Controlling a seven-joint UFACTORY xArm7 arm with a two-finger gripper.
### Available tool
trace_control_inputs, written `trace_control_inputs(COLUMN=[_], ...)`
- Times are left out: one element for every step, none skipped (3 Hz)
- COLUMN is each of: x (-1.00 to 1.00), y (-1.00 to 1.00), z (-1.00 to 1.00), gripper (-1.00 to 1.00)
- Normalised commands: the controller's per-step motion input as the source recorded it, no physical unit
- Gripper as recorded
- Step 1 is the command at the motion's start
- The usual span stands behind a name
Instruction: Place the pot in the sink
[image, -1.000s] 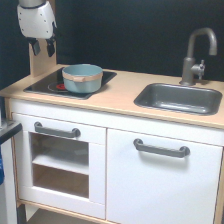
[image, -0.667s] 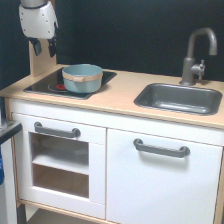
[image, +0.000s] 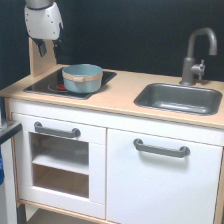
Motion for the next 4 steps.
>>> trace_control_inputs(x=[0.44, 0.15, 0.0, -0.02], y=[0.28, 0.32, 0.34, 0.23], z=[-0.4, -0.63, -0.87, -0.96], gripper=[1.0, 1.0, 1.0, 1.0])
